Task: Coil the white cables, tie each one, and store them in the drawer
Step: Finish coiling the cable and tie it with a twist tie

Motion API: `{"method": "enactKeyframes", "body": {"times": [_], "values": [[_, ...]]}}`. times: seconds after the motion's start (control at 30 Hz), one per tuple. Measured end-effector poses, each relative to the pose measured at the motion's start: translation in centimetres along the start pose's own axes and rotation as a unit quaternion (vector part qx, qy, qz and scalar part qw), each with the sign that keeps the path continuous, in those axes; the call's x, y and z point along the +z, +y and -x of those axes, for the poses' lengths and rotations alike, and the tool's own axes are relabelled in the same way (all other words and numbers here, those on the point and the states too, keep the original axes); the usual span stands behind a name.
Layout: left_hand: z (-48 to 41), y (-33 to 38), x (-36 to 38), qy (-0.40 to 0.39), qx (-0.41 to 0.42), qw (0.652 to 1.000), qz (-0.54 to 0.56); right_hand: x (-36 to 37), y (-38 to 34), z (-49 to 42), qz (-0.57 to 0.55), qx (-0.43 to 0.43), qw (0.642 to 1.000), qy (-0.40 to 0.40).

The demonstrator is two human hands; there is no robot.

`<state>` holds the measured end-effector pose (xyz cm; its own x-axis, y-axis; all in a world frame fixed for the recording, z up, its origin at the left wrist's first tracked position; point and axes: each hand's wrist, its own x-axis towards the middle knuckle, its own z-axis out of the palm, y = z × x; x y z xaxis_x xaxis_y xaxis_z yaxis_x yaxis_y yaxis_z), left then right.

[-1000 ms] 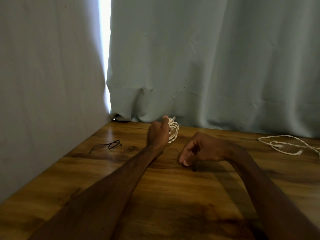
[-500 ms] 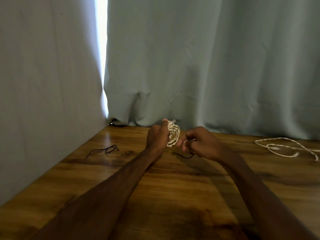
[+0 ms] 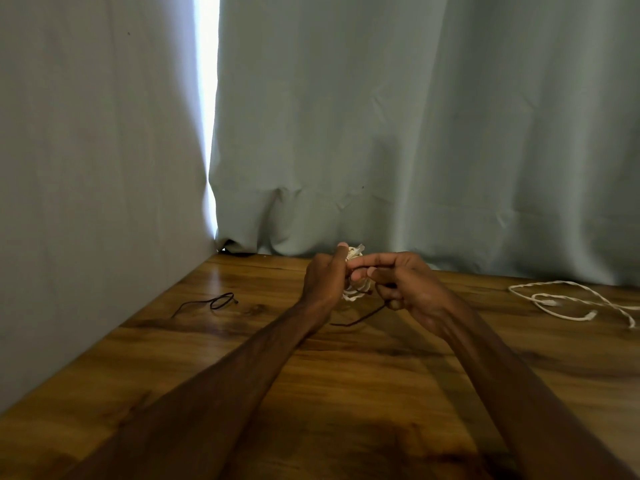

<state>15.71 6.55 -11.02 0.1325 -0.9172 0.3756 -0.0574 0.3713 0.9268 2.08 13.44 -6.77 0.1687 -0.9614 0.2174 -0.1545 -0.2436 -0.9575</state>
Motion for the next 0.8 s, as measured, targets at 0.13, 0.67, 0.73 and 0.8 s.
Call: {"method": "enactKeyframes", "body": {"times": [0.13,0.67,0.73,0.8], "values": [[0.4,0.3,0.2,-0.013,-0.004,1.0,0.006,0.0,-0.3,0.8,0.003,-0.038,0.999,0.024],[0.5,0.4,0.8,-0.08,-0.068,0.994,-0.028,-0.8,1.0,-0.2,0.01,-0.049,0.993,0.106],[0.4,0.5,0.8,-0.085,-0.077,0.993,-0.025,-0.8,1.0,-0.2,0.012,-0.052,0.992,0.112],[0.5,0.7,0.9,-0.082,-0.085,0.993,-0.03,-0.7,1.1,-0.3,0.044,-0.073,0.989,0.124]]}}
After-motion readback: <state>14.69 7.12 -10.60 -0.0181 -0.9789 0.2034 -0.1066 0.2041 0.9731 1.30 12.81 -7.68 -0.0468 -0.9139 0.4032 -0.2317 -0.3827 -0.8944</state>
